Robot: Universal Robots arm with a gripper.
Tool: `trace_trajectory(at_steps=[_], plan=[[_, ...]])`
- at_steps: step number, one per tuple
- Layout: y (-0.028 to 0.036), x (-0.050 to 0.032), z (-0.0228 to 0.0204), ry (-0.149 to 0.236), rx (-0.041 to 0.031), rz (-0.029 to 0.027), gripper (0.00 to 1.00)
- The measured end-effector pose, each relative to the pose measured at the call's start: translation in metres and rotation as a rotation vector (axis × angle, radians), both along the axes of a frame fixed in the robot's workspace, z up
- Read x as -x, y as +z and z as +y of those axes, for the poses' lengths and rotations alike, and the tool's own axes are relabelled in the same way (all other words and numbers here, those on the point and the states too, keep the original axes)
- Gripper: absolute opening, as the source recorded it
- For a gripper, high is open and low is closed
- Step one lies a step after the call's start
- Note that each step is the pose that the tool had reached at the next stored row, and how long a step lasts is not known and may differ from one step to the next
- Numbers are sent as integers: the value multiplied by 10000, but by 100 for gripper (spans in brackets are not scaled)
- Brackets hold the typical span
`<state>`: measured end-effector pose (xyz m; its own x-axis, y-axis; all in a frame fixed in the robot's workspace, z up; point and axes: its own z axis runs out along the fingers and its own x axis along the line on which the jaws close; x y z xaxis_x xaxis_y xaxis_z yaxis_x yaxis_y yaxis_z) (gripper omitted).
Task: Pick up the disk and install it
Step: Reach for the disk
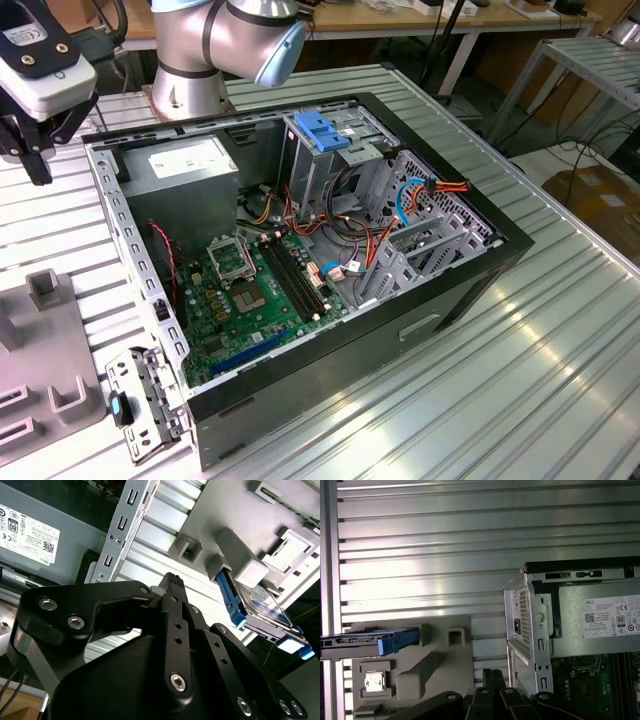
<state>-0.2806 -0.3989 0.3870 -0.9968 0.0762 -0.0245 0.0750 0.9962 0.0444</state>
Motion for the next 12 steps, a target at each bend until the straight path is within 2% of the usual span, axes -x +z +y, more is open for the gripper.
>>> trace_trajectory(at_steps=[12], plan=[[-5, 123, 0, -1, 0, 0, 11]])
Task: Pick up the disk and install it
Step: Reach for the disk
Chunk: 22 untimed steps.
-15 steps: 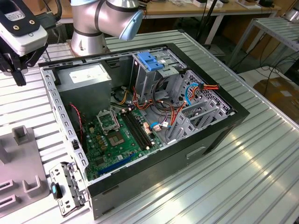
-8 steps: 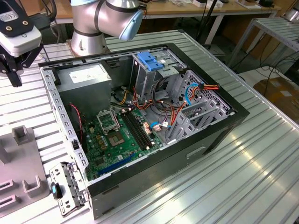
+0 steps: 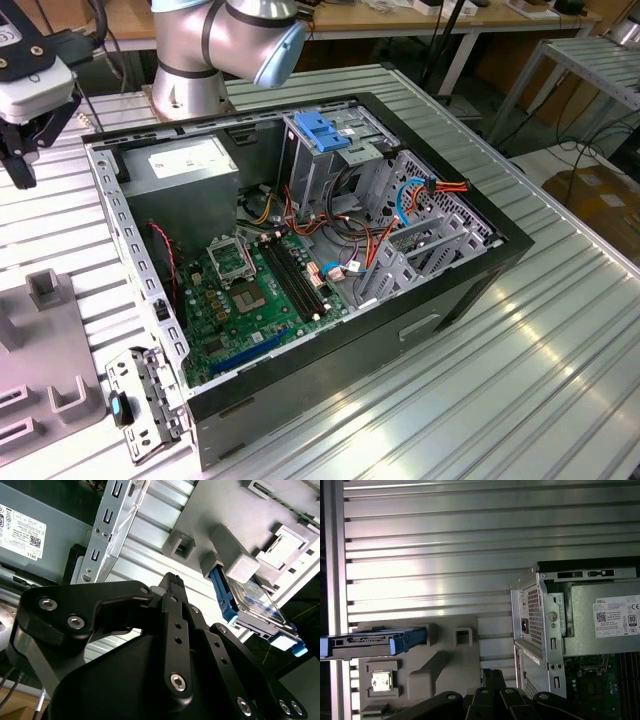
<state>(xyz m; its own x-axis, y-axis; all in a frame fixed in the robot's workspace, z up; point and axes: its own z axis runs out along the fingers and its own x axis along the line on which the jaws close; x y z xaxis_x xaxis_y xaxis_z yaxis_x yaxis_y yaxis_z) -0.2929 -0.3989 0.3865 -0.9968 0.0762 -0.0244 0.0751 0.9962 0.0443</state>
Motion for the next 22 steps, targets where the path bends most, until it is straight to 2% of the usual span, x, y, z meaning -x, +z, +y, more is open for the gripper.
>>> trace_trajectory(at_steps=[22], plan=[[-8, 211, 0, 0, 0, 0, 11]])
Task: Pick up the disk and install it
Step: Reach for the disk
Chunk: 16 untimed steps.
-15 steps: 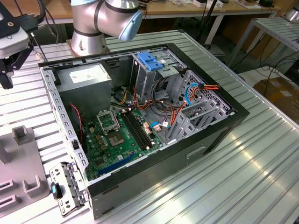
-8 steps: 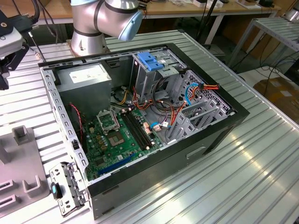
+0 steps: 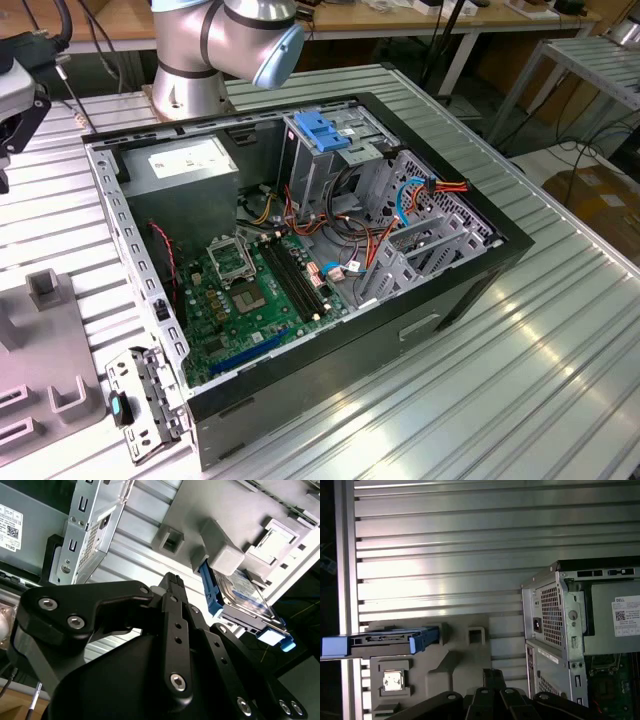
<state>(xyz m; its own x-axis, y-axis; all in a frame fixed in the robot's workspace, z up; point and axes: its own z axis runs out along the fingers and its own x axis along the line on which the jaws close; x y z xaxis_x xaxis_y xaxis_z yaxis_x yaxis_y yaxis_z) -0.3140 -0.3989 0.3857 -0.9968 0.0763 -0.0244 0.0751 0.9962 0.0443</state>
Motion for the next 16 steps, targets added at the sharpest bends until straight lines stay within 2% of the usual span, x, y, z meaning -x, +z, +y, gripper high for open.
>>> trace_trajectory(at_steps=[16], plan=[[-8, 146, 17, 1, 0, 0, 11]])
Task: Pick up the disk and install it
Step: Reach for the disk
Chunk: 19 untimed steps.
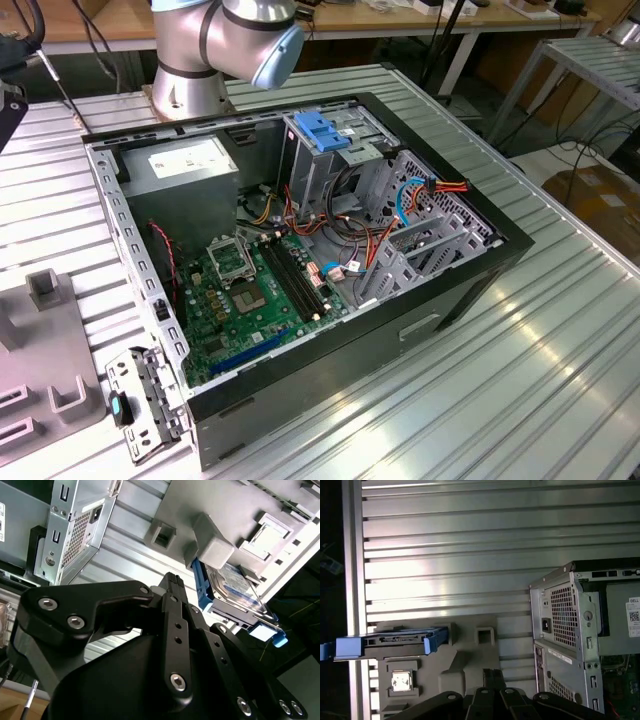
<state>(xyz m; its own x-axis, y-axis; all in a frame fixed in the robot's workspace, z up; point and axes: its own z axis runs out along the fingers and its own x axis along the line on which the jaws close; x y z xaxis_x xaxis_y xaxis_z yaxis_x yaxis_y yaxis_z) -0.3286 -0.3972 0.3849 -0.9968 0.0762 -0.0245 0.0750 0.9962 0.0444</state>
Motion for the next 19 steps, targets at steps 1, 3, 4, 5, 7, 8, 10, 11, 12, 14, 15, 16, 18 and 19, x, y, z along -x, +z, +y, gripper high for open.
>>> trace_trajectory(at_steps=[1, 3, 4, 5, 7, 8, 10, 11, 12, 14, 15, 16, 18, 19], plan=[[0, 12, 2, 0, 0, 0, 11], [-1, 30, 5, -1, 0, 0, 11], [-1, 41, 7, -1, 0, 0, 11], [-1, 50, 8, -1, 0, 0, 11], [-2, 82, 10, -1, 0, 0, 11], [-3, 91, 11, -1, -1, -1, 11], [-3, 112, 12, -1, 0, 1, 11], [-4, 131, 13, -1, 0, 1, 11], [-5, 144, 13, -1, 0, 0, 11], [-6, 165, 14, -1, 0, 0, 11], [-6, 174, 14, -1, 0, -1, 11], [-6, 183, 15, -1, 0, 0, 11], [-7, 201, 16, 0, 0, 1, 11], [-7, 210, 16, 0, 0, 0, 11]])
